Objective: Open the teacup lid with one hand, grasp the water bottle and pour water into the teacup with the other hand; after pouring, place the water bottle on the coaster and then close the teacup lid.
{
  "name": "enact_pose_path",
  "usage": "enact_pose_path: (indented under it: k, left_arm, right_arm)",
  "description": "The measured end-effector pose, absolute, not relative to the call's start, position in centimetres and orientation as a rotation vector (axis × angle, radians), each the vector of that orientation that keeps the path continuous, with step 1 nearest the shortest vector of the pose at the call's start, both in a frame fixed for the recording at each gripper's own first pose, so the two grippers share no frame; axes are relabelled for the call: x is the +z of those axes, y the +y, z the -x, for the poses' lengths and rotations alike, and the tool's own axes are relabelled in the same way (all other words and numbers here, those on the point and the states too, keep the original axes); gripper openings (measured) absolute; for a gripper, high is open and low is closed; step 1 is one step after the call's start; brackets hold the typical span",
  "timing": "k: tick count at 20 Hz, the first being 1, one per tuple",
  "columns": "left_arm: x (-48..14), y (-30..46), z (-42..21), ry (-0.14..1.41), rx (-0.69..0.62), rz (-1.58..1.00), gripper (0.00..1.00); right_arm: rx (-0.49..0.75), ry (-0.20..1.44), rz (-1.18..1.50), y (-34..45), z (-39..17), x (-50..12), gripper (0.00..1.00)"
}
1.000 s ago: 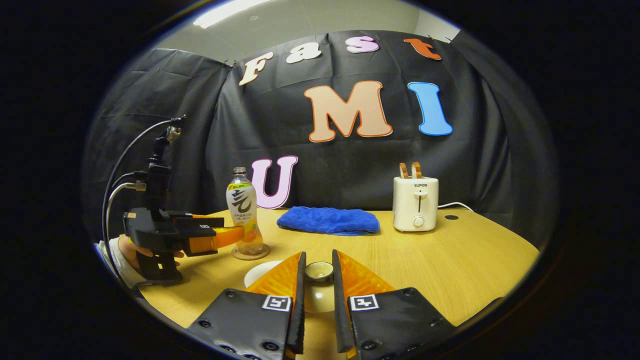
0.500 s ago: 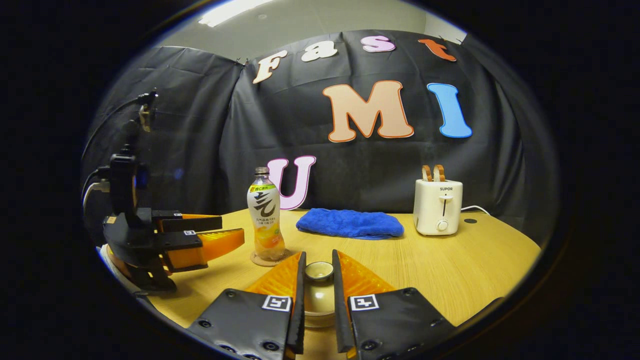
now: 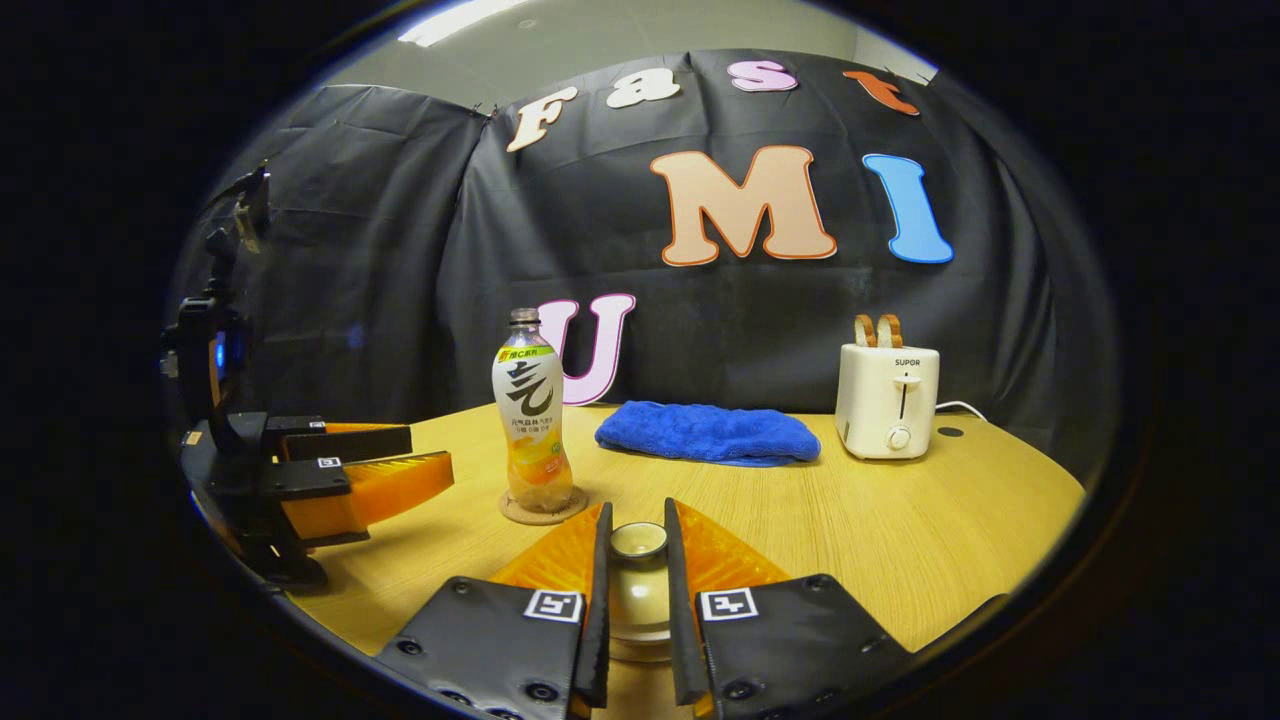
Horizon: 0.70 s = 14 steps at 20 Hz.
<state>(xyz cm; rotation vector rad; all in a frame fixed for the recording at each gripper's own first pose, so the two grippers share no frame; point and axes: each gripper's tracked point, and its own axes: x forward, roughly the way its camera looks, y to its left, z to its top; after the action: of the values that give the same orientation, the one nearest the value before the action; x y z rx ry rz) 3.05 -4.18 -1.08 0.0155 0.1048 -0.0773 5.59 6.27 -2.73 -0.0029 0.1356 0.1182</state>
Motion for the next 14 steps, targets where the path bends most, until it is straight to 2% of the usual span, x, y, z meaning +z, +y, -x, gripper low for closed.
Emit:
enact_pose_path:
  k: [5,11,12,14]
  left_arm:
    - [-1.51,-4.81,-2.62,0.110,-0.093,0.010,0.86]
    - [-2.04,-5.14,-2.25,0.118,-0.093,0.005,0.86]
    - [-2.02,-5.15,-2.23,0.118,-0.094,0.003,0.86]
    - [-1.92,-5.11,-2.03,0.113,-0.092,0.003,0.86]
  right_arm:
    - [0.114,0.135,-0.010,6.12,-5.43,-2.63,0.29]
    - [0.120,0.123,-0.015,6.22,-4.82,-2.38,0.38]
    - [0.116,0.123,-0.017,6.03,-4.80,-2.39,0.34]
    - [0.113,0.122,-0.020,5.78,-4.71,-2.35,0.36]
